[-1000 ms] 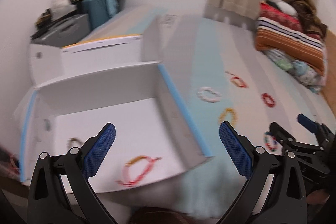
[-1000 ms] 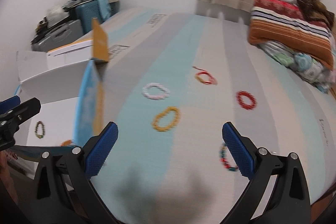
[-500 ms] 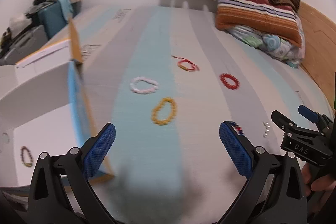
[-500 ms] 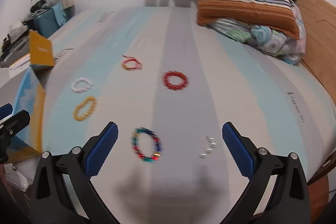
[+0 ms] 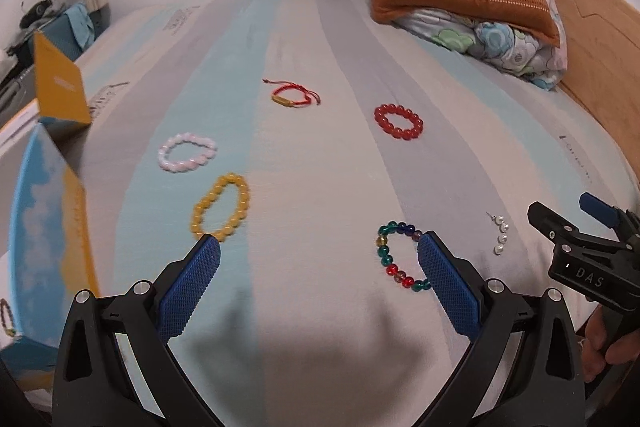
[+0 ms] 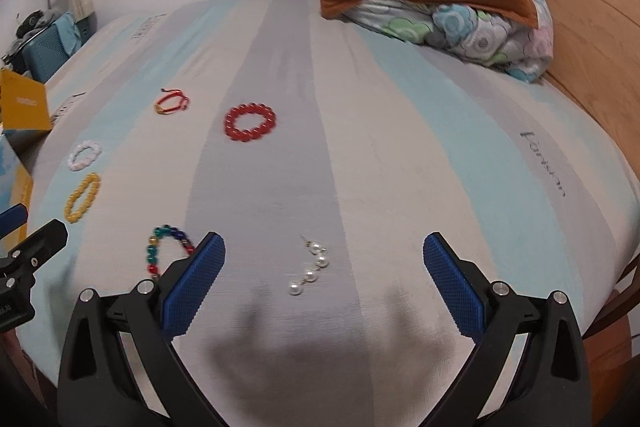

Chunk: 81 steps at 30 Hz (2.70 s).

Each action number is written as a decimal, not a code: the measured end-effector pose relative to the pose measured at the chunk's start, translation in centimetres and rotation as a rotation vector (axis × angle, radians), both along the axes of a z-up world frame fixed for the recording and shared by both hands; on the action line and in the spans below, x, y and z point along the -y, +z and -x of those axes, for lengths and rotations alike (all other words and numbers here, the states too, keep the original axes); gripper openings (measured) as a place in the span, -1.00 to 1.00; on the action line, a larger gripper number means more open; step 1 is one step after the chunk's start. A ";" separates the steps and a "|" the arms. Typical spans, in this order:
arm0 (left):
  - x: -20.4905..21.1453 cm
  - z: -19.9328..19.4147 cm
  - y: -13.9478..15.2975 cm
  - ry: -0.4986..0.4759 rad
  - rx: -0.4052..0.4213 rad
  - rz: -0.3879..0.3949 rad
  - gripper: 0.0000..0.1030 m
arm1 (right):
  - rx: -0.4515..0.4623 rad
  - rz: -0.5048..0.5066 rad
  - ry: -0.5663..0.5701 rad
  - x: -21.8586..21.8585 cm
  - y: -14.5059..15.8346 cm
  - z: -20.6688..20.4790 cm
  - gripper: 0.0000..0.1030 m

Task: Organize jewelry
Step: 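Move both tools back over the bed toward the remaining bracelets, then grasp the multicolour glass bead bracelet with the left tool while the right tool grasps the pearl earrings, then carry the glass bracelet and pearl earrings to the white box with both tools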

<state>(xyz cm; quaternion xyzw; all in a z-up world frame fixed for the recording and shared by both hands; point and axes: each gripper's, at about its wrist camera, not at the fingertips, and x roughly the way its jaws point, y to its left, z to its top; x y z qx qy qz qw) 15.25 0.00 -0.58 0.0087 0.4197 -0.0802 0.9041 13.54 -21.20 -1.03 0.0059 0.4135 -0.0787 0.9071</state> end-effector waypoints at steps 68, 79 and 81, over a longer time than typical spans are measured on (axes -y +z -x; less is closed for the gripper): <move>1.8 -3.3 -6.1 0.019 -0.082 -0.021 -0.83 | -0.065 -0.086 0.007 1.6 -5.1 -2.5 -0.61; 1.5 -2.5 -4.6 0.015 -0.072 -0.004 -0.83 | -0.028 -0.083 0.014 1.0 -3.0 -1.6 -0.61; 1.4 -2.3 -4.3 0.015 -0.069 0.000 -0.83 | -0.019 -0.081 0.016 0.9 -2.6 -1.4 -0.61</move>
